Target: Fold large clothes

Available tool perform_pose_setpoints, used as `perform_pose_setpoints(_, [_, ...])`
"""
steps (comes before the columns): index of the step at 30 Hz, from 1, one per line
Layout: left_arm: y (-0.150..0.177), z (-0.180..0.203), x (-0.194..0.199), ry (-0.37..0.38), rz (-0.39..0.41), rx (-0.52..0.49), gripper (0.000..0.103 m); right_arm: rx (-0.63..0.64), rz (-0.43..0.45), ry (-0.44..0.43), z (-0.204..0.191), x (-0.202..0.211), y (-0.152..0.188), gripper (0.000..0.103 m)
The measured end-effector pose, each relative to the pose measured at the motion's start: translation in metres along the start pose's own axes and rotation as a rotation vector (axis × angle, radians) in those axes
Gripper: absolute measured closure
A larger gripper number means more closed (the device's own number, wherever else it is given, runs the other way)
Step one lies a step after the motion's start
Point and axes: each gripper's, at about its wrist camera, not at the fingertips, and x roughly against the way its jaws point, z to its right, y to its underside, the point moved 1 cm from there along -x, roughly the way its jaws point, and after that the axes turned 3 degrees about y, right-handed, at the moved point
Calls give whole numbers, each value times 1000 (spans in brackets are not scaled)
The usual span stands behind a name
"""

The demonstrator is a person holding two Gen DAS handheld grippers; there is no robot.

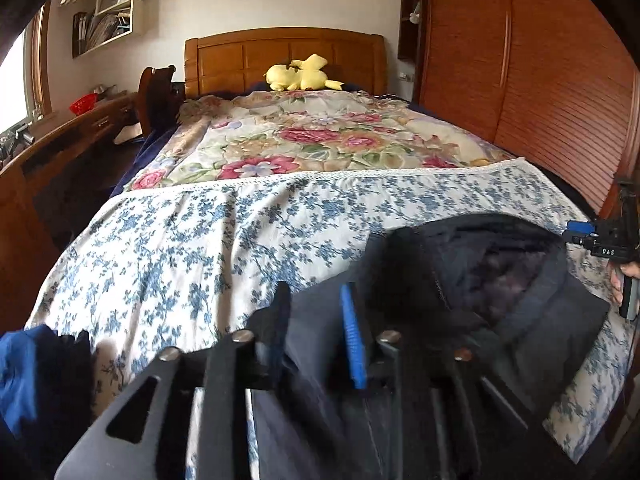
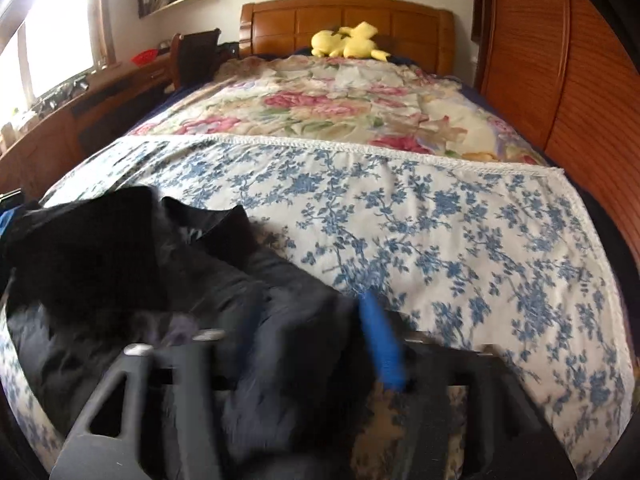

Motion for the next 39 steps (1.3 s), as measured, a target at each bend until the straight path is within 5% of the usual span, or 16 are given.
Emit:
perform_pose_setpoints(9, [62, -5, 27, -10, -68, 39, 69, -6, -50, -55, -9, 43, 56, 42])
perform_pose_setpoints(20, [140, -28, 21, -72, -211, 135, 66, -78, -171, -73, -8, 37, 113, 39])
perform_pose_setpoints(31, [159, -26, 7, -34, -239, 181, 65, -114, -221, -88, -17, 28, 142, 38])
perform_pose_setpoints(33, [161, -24, 6, -38, -253, 172, 78, -125, -226, -106, -17, 27, 142, 43])
perform_pose_setpoints(35, [161, -21, 9, -61, -249, 153, 94, -122, -234, -147, -18, 27, 142, 78])
perform_pose_setpoints(37, [159, -18, 17, -68, -231, 151, 98, -84, -220, -154, -24, 33, 141, 95])
perform_pose_setpoints(39, [156, -15, 28, -78, -212, 146, 100, -45, -190, -146, -31, 42, 139, 98])
